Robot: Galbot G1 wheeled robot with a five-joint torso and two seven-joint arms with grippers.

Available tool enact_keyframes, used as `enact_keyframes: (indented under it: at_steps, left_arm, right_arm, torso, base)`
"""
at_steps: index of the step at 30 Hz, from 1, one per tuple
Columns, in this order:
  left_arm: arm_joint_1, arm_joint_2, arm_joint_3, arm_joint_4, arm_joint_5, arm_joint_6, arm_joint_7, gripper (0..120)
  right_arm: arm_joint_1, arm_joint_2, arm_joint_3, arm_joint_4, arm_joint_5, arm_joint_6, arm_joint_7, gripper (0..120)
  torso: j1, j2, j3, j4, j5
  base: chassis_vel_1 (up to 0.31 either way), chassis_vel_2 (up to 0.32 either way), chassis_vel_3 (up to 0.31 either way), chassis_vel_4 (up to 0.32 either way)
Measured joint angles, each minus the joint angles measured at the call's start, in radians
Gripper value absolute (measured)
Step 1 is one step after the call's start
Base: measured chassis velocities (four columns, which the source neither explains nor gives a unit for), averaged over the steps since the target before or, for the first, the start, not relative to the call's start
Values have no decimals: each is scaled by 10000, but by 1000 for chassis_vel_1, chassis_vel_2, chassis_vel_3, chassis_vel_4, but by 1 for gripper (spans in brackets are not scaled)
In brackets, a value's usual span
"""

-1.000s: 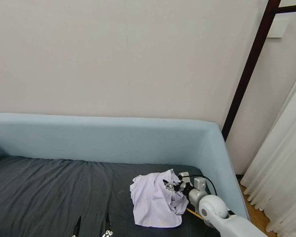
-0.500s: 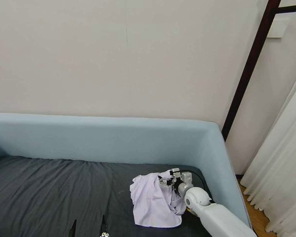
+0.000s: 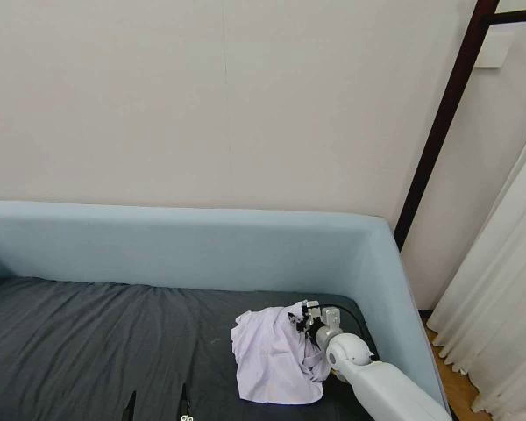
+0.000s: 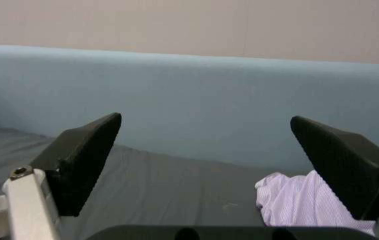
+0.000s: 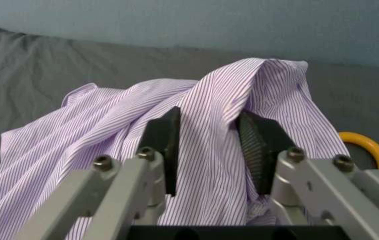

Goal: Pick up the clothes from the sofa and hang them on the clothes hanger.

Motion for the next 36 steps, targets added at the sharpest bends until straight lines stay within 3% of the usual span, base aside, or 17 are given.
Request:
enact_keyframes:
  at_steps: [9,14,21,25,36]
  left_arm:
    - [-37,-13,52,58,-12,-4,-5,100]
    - [-2,94,-6,54,-34,-4,-11,100]
    - [-28,118,2,17,-169,-7,-15,100]
    - [-147,156,77,32,-196,14,-45,100]
    - [-173,130,189,17,-216,14,-51,100]
  right_arm:
    - [-80,56,-1,9,-33,6,31,0]
    - [-220,87,478,313,-91,3,101,0]
    - [-521,-298,1472,2132,752,-318,460,0]
    - [-568,-1100,1779,4237,1941,-652,905,0]
    - [-293,-2277,2273,6531,3261,-1197,1405,0]
  torso:
    - [0,0,0,1,1]
    - [0,0,1,-1,2]
    - [0,0,0,-1,1]
    - [0,1,0,1,0]
    - [0,1,0,0,3]
  base:
    - [0,0,0,0]
    - [0,0,0,0]
    - [0,0,0,0]
    - [0,0,0,0]
    - [0,0,0,0]
